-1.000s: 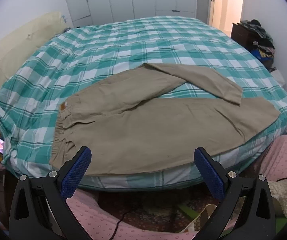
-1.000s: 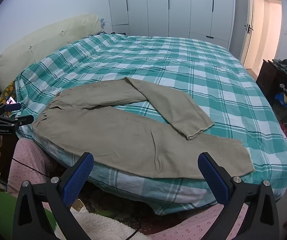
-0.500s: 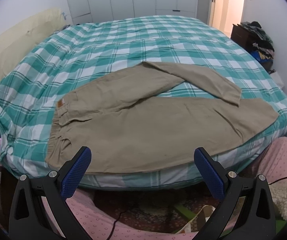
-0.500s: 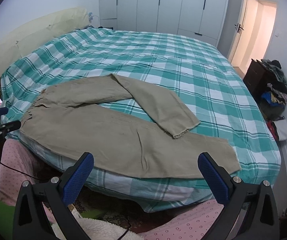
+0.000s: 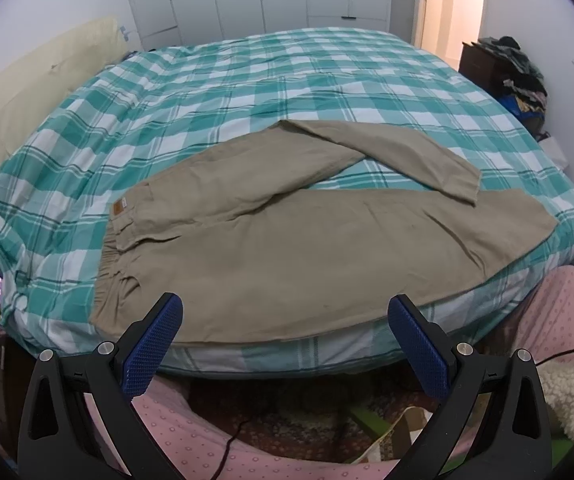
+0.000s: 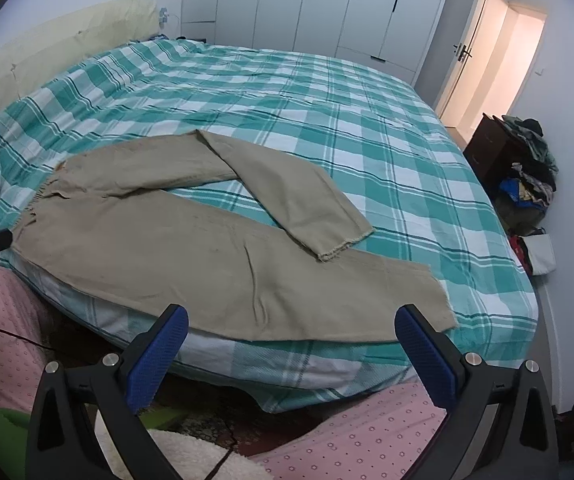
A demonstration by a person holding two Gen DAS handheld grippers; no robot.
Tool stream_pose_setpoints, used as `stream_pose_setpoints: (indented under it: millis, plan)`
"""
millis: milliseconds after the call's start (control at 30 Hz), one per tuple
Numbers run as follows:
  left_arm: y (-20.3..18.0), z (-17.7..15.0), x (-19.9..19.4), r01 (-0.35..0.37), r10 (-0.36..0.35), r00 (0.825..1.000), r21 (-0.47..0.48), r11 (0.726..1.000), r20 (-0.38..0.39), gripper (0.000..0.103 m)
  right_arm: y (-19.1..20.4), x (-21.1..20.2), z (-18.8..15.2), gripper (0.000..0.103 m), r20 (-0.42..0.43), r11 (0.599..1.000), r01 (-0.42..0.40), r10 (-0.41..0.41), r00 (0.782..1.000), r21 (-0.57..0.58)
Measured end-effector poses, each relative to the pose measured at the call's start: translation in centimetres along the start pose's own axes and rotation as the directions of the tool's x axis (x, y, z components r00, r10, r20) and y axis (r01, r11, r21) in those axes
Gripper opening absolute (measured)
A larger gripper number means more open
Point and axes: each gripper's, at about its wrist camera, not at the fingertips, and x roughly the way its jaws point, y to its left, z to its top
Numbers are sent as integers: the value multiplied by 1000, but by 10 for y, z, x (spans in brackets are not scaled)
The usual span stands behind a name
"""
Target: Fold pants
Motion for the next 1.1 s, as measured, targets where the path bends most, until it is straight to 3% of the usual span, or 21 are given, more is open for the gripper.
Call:
stream_pose_setpoints:
  millis: [467, 1100]
  plan:
    - [-6, -3, 5, 5, -4, 1000, 15, 1000, -19, 102, -8, 10, -8, 101, -39, 997, 77, -77, 996, -8]
    - [-9, -4, 10, 6, -5, 1000, 22, 1000, -29, 102, -12, 14, -5, 101, -53, 995, 100, -101, 993, -19]
